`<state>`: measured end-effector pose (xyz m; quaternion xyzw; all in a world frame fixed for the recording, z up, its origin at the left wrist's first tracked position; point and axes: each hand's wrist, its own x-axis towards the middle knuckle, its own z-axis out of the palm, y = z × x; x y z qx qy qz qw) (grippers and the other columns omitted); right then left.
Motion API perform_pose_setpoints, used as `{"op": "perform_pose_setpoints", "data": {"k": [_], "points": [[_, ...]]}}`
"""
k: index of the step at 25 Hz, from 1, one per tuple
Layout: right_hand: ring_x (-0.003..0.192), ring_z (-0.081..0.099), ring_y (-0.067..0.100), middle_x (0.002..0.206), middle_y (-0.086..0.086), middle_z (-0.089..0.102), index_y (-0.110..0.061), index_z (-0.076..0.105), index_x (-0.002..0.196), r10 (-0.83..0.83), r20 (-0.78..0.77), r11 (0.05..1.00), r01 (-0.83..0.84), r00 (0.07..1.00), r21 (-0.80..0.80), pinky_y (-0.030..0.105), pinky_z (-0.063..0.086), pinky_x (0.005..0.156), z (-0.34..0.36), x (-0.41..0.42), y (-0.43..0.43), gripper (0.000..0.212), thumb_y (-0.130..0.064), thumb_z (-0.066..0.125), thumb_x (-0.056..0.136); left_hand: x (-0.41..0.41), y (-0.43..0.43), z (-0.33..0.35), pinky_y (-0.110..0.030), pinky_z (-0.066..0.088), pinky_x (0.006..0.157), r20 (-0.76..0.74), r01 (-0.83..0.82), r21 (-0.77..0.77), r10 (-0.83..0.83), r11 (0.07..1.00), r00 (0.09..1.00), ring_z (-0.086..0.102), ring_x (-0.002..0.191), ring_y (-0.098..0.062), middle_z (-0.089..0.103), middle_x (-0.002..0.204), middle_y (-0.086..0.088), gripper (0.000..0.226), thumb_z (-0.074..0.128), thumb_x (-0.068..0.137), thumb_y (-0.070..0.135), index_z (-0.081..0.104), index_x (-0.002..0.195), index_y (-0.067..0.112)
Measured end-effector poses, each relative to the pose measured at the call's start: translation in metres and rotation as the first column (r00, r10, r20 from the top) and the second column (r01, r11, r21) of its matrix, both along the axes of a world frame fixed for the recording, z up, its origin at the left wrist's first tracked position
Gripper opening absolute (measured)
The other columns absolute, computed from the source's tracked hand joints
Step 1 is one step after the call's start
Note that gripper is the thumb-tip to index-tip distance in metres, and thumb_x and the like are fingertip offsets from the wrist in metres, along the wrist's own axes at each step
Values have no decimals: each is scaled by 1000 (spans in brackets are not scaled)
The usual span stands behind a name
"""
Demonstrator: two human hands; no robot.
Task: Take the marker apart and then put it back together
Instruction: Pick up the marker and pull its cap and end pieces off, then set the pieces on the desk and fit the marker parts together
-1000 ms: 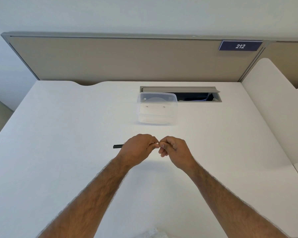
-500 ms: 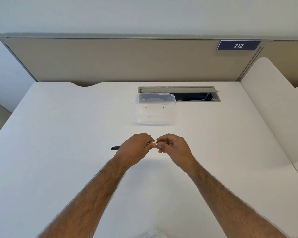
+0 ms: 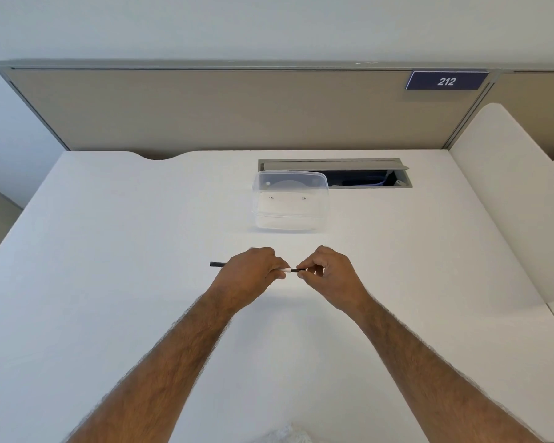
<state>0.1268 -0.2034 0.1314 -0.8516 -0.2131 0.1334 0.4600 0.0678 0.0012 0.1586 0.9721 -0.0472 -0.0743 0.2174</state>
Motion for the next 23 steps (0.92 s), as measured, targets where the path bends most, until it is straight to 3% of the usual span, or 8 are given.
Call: {"op": "perform_pose_setpoints", "data": {"k": [6,10,16,19,23], "points": [[71,56,3,82,-6,65,-21,80,88,-9,-27,997,7,1000,-82,12,39,64,-2,5,-4,9,-14,74,87,2,0,-3,-38,49,78,-49,-13,-54,11,998,999,54,96,-19,59,96,3,24,52,104,30,71,112,18],[73,58,4,82,-6,65,-22,78,86,-40,-33,990,35,999,-140,11,39,65,-6,11,-15,9,-14,74,87,1,6,-6,-38,48,80,-16,-7,20,8,1000,1000,54,98,-21,61,101,1,24,50,105,28,70,115,19],[65,60,9,69,-10,66,-17,71,76,-376,-54,911,358,925,-206,20,40,56,-35,-1,-5,9,-20,72,84,-1,10,-13,-36,45,70,-44,-68,59,71,996,997,49,89,-15,50,90,9,25,46,105,34,67,113,23],[68,63,15,71,-6,69,-17,67,74,-453,-39,849,418,891,-323,24,41,56,-52,-8,10,15,-25,68,86,-2,7,-21,-35,42,70,-94,-82,66,88,994,992,48,88,-15,47,88,11,24,44,105,36,66,111,25],[78,69,26,79,4,74,-8,68,79,-509,-47,799,451,860,-398,32,52,66,-67,-7,26,15,-20,63,88,-6,12,-29,-34,41,69,-123,-90,64,98,994,988,45,87,-13,47,88,11,25,43,105,37,65,113,26]]}}
